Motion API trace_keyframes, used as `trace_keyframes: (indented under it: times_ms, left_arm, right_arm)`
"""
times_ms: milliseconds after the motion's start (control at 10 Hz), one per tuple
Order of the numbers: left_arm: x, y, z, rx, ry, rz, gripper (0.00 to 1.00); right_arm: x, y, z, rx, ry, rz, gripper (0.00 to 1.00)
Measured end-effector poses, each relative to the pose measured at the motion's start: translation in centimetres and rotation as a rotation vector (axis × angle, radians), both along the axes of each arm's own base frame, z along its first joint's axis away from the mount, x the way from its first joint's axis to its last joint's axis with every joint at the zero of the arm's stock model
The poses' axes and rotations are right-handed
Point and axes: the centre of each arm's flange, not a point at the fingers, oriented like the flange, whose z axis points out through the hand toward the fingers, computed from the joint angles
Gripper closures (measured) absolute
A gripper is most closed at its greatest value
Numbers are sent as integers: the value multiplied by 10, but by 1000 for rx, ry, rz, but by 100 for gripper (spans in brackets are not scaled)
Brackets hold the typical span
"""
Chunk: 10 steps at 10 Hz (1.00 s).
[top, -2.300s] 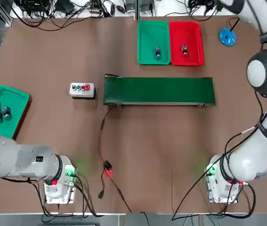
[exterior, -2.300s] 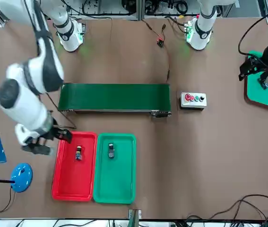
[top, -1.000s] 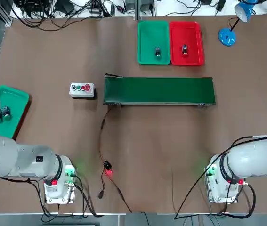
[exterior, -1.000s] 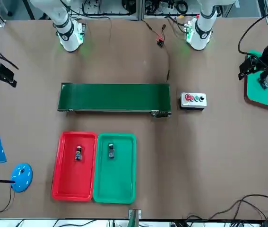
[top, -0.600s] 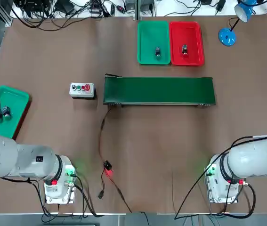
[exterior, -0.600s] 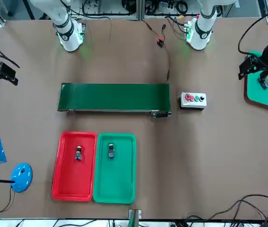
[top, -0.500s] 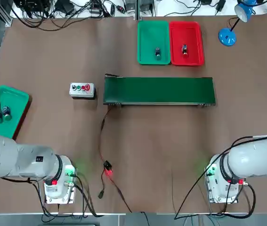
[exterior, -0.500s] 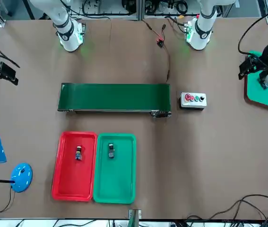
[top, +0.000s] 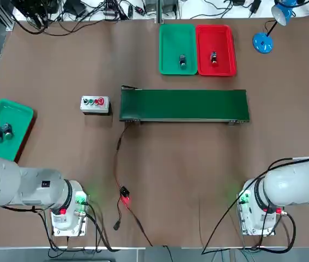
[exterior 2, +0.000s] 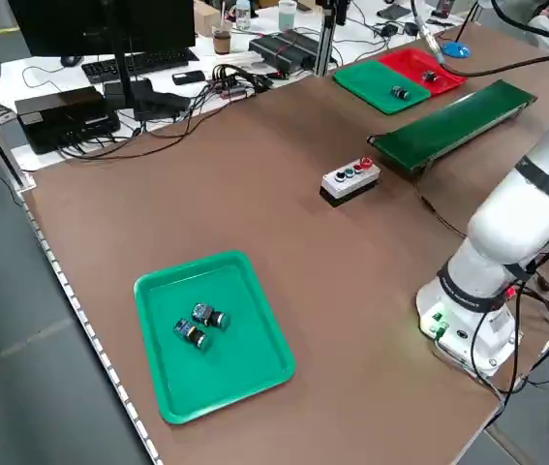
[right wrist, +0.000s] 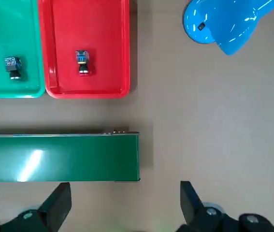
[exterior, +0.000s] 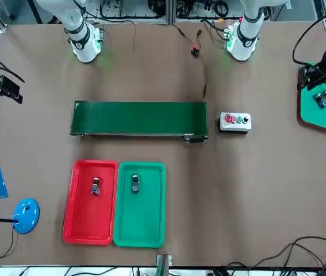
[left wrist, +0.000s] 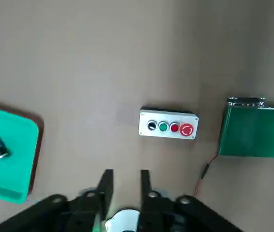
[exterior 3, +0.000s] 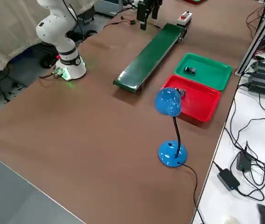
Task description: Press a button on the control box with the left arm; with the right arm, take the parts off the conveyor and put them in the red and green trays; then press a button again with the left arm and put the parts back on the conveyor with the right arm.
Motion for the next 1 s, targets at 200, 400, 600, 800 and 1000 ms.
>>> trace_keyframes:
  times_ms: [200,400,600,800,1000]
  left_arm:
    - [1,-6,-29,-3,-54,-7,99]
    - [-21,-14,-74,-3,-107,-22,99]
    - [-51,-28,-138,1,-155,-43,99]
    - [-76,-44,-198,13,-158,-53,99]
    - [-94,-58,-237,24,-147,-61,99]
  right_arm:
    - [0,0,0,0,0,0,1]
    - [0,0,0,0,0,0,1]
    - [0,0,0,0,0,1,1]
    - [0,0,0,0,0,1,1]
    - [0,0,0,0,0,1,1]
